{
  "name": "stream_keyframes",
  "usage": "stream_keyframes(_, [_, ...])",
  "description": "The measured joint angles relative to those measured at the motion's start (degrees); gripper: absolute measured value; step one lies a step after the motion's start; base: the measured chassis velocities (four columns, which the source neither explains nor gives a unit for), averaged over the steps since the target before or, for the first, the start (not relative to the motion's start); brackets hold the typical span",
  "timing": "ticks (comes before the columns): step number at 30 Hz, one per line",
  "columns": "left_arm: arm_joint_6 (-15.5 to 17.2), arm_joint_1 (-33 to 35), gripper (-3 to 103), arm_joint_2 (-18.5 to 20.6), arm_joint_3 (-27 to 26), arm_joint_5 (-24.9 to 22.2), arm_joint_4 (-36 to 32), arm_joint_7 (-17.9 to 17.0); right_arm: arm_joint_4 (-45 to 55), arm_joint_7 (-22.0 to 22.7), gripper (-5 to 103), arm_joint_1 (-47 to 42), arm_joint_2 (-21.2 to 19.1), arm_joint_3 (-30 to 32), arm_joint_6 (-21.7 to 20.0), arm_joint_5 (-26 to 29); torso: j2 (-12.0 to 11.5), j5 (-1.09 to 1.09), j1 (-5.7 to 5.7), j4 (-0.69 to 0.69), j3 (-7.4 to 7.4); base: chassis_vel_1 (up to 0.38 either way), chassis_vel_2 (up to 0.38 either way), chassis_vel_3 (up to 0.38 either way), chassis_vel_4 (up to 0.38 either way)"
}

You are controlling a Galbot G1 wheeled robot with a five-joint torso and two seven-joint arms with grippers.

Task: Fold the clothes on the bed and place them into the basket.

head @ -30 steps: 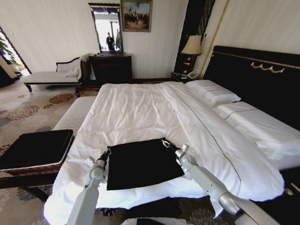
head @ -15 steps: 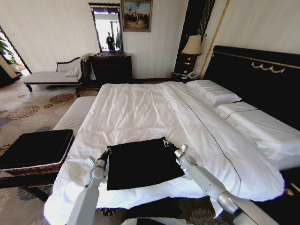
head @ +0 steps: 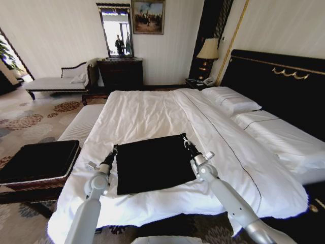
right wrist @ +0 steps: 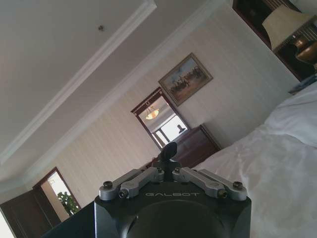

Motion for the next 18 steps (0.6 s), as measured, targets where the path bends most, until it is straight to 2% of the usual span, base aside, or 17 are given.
stream_keyframes(3, [-0.01,1.37,1,1.41,-0.41,-1.64,-5.2,-0.13,6.32,-0.04,2,-3.95,-0.48,3.02,1.63,-0.73,0.0,0.0,0.0,0.02,0.0,0.0,0.0,0.0,0.0])
stream_keyframes(9, [-0.01,4.81,1,2.45,-1.1,-2.26,-10.39,-0.24,14.11,-0.04,2,-9.89,0.28,7.26,3.52,-4.33,0.0,0.0,0.0,0.01,0.0,0.0,0.0,0.0,0.0])
stream_keyframes(18, [-0.01,9.29,1,2.86,-2.47,-3.26,-16.27,-0.23,19.37,-0.39,2,-16.68,1.52,11.8,5.31,-7.41,0.0,0.0,0.0,0.01,0.0,0.0,0.0,0.0,0.0])
